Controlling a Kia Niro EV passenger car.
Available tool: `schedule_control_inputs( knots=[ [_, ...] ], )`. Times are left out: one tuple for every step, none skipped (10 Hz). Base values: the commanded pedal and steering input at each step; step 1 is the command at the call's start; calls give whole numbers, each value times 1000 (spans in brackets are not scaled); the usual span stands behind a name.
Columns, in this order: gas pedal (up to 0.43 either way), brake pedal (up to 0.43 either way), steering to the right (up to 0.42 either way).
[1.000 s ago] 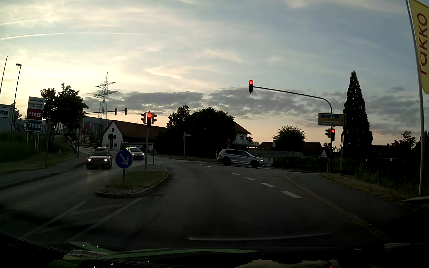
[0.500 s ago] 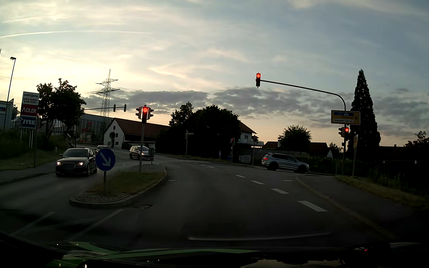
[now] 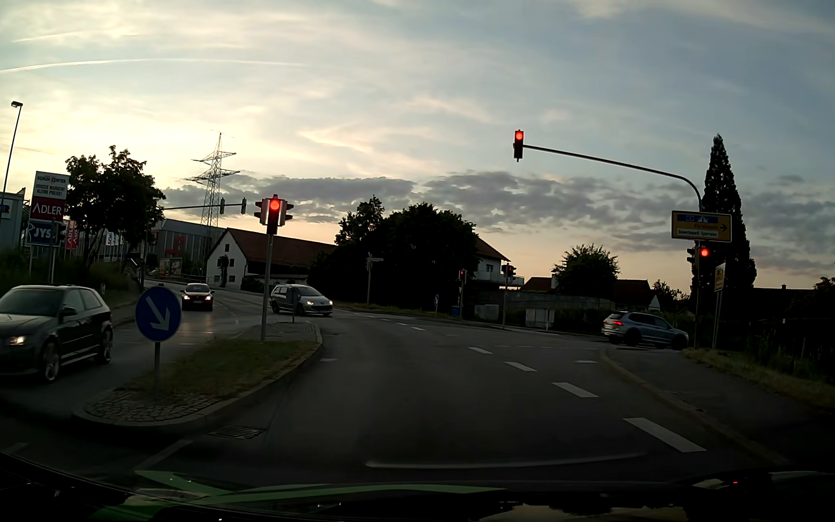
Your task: Follow the waypoints while adhering to traffic rules and regulations
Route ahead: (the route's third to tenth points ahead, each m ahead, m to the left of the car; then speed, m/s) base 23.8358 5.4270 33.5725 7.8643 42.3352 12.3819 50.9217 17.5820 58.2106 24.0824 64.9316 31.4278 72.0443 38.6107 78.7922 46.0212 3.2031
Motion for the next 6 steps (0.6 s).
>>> schedule_control_inputs(
  knots=[
    [0,0,-41],
    [0,0,-41],
    [0,0,-41],
    [0,0,-41],
    [0,0,-41],
    [0,0,-41]
  ],
)
